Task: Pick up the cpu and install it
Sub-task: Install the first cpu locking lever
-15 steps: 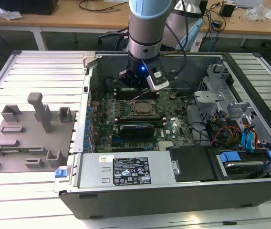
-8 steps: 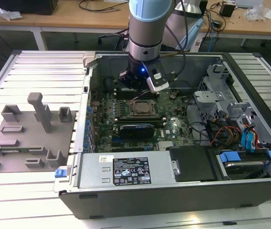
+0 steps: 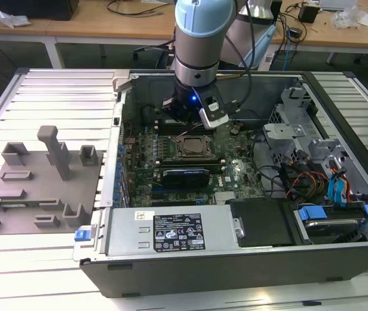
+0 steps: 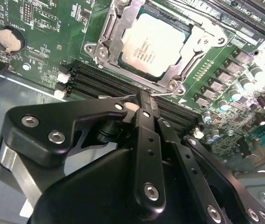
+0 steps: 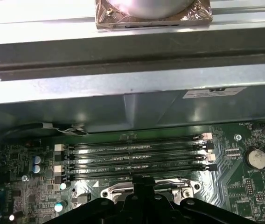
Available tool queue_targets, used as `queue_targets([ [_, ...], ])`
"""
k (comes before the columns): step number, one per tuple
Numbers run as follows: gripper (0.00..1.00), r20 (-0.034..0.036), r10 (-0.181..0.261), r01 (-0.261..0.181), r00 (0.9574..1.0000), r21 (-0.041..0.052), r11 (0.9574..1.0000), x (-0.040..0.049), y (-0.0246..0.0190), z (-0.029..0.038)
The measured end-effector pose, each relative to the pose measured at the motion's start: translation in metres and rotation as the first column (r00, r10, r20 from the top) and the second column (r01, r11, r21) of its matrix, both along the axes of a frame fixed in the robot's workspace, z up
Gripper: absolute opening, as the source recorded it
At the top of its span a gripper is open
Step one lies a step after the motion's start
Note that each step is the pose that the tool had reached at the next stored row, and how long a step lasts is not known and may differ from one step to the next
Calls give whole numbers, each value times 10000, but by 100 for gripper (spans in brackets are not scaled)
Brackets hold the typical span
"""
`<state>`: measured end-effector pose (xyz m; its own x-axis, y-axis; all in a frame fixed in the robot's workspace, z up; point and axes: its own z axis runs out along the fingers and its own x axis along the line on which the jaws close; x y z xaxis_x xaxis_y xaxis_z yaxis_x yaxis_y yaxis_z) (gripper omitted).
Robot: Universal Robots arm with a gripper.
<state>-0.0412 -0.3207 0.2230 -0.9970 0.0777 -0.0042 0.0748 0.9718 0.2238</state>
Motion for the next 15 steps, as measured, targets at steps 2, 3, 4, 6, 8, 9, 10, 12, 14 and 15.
queue_targets([
  [2, 11, 7, 0, 0, 10000, 3, 10000, 8, 0, -15],
  [3, 11, 7, -1, 1, 10000, 3, 10000, 19, 2, -23],
  [4, 11, 7, -2, 2, 10000, 3, 10000, 32, 5, -29],
  [6, 11, 6, -1, 1, 10000, 4, 10000, 60, 21, -46],
  [8, 11, 8, -2, 2, 10000, 3, 10000, 75, 57, -67],
  [9, 11, 10, -2, 2, 10000, 5, 10000, 76, 71, -75],
  [10, 11, 17, -2, 2, 10000, 5, 10000, 76, 81, -80],
  [12, 11, 64, -1, 1, 10000, 2, 10000, 76, 92, -91],
  [14, 11, 363, 0, 1, 9993, -32, 10000, 76, 93, -101],
  [15, 11, 510, 1, 2, 9987, -50, 10000, 76, 93, -103],
])
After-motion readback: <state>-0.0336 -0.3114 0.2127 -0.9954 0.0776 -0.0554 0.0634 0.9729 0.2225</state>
